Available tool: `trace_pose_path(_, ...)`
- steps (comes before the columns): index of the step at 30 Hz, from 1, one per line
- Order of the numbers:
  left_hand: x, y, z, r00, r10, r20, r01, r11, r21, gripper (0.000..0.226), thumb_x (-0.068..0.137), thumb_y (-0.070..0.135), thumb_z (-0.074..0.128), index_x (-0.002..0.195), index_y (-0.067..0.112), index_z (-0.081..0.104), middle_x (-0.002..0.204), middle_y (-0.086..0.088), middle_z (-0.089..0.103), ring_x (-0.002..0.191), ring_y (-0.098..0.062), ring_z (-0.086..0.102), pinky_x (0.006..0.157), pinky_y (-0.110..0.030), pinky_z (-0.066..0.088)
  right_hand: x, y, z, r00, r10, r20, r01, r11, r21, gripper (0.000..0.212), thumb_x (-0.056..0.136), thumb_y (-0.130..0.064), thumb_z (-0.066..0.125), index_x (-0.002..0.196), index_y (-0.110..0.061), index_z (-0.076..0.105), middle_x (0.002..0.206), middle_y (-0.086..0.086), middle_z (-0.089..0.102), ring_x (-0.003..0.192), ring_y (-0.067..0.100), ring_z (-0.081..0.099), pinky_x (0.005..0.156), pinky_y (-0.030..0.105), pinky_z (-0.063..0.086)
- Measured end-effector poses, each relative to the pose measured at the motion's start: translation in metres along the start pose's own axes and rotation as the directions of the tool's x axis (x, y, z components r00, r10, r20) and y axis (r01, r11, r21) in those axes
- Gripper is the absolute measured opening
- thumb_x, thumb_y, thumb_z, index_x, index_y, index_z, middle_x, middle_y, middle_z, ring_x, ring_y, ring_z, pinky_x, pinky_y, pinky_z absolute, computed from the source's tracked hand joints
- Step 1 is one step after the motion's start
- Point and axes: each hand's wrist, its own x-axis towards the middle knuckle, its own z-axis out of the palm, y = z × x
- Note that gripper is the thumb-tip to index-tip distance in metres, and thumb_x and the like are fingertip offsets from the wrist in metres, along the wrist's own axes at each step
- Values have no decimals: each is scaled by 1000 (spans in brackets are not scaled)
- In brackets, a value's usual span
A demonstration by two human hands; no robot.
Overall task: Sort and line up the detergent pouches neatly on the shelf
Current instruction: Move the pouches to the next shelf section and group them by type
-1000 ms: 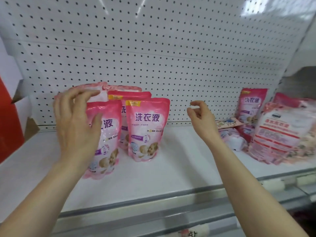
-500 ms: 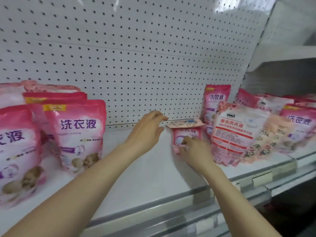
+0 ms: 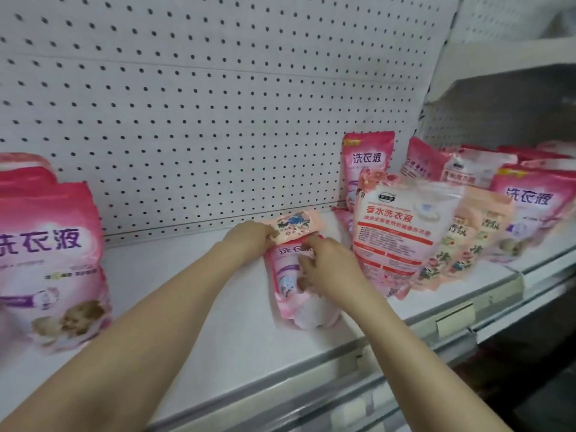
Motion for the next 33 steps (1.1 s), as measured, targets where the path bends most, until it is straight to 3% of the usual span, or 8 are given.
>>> trace_pose_path(4,-50,-20,-1,995,-67,-70,78,984,160,36,94,39,49,126,24,58,123,-8,62,110,-29,58,80,-30,43,39,-10,19,977,155,148,-142,985,-94,51,94,-43,47,137,-15,40,126,19,57,114,37,54,91,43,48)
trace_pose_path(8,-102,-42,2,994,-69,-87,84,980,182,42,88,35,49,126,17,53,121,-7,56,106,-29,57,84,-33,45,66,-12,22,942,283,183,-259,955,-144,76,85,-60,54,142,-15,31,126,16,56,118,37,51,87,43,43)
trace_pose_path(13,-127,-52,5,975,-66,-213,104,979,174,41,85,7,45,123,17,55,116,-8,59,98,-33,60,78,-36,44,72,-13,10,935,298,195,-292,955,-57,91,79,-52,74,140,1,32,120,13,62,110,31,60,82,33,47)
trace_pose_path(16,-133,-55,3,957,-83,-276,121,985,123,40,85,1,46,118,18,58,110,-8,61,98,-33,60,77,-38,43,71,-15,2,937,279,212,-304,948,96,59,77,-30,81,121,1,58,87,7,64,76,22,61,62,27,46)
trace_pose_path(21,-148,-44,-43,785,-107,-610,76,994,-77,24,83,0,54,102,12,61,99,-8,60,90,-35,59,70,-40,43,62,-34,-7,992,24,121,-80,870,487,27,73,-14,85,95,-3,73,87,9,72,76,21,63,82,42,56)
trace_pose_path(26,-156,-43,-99,575,-112,-810,146,989,-33,27,85,-5,52,104,10,63,97,-9,60,85,-33,58,64,-33,33,52,-66,-46,980,-169,-102,180,555,812,20,73,0,82,80,-16,72,74,-1,74,72,16,72,77,38,60)
trace_pose_path(28,-158,-47,-107,565,-126,-815,187,982,-22,29,87,-6,50,108,9,64,99,-10,60,87,-33,58,66,-34,34,52,-75,-54,968,-178,-177,243,474,846,25,74,2,80,81,-19,69,76,-1,72,72,15,70,75,35,58)
trace_pose_path(33,-160,-49,-98,698,-161,-698,245,969,21,32,87,-2,51,110,15,66,94,-7,61,88,-34,59,67,-38,43,48,-74,-36,975,-125,-181,219,468,856,24,78,-2,78,87,-17,62,83,4,64,78,19,61,78,40,53)
